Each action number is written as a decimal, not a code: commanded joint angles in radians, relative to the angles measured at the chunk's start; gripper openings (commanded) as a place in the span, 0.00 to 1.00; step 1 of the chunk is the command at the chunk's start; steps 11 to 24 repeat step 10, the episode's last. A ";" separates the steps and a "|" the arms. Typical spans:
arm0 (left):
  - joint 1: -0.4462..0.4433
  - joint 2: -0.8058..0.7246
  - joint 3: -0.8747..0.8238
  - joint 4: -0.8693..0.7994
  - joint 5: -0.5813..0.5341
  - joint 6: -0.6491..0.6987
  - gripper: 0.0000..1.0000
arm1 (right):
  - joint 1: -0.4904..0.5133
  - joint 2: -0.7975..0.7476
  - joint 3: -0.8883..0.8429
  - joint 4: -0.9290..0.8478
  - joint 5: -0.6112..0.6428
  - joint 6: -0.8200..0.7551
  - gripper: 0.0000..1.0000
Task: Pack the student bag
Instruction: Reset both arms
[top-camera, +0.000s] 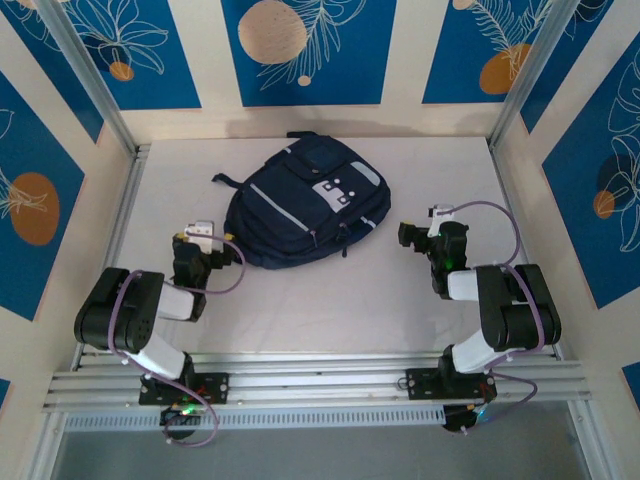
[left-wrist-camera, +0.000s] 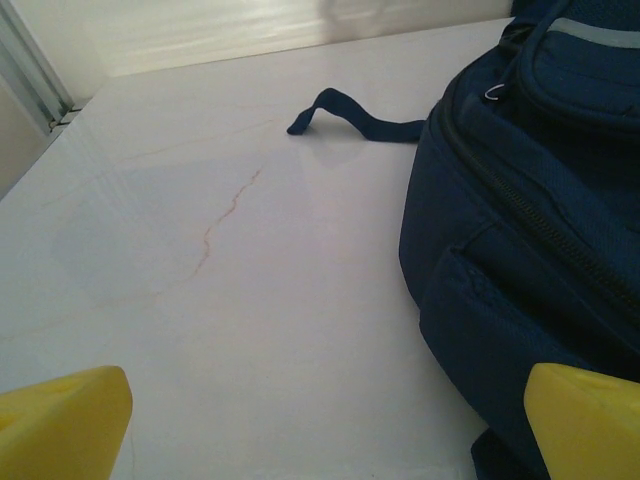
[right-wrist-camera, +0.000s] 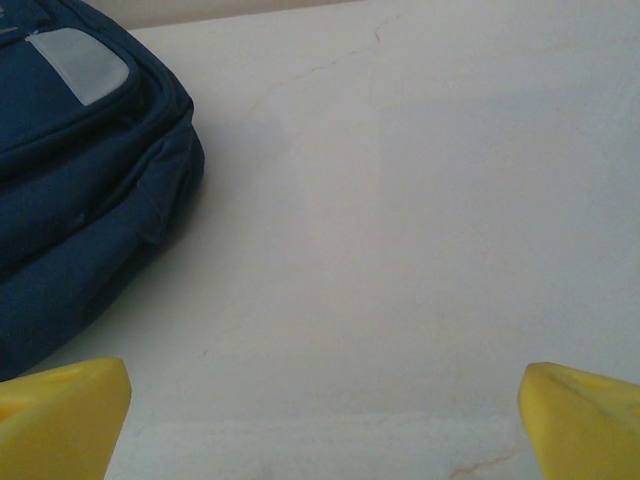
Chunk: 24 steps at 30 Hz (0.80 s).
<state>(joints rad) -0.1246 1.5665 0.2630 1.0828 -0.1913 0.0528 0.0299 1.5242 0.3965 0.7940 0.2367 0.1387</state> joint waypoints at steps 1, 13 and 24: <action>0.011 -0.001 0.041 0.000 0.003 0.008 1.00 | 0.004 -0.001 0.002 0.050 0.023 -0.011 0.99; 0.006 0.000 0.037 0.007 0.004 0.012 1.00 | 0.000 -0.004 -0.001 0.049 0.011 -0.013 0.99; 0.006 0.000 0.037 0.007 0.004 0.012 1.00 | 0.000 -0.004 -0.001 0.049 0.011 -0.013 0.99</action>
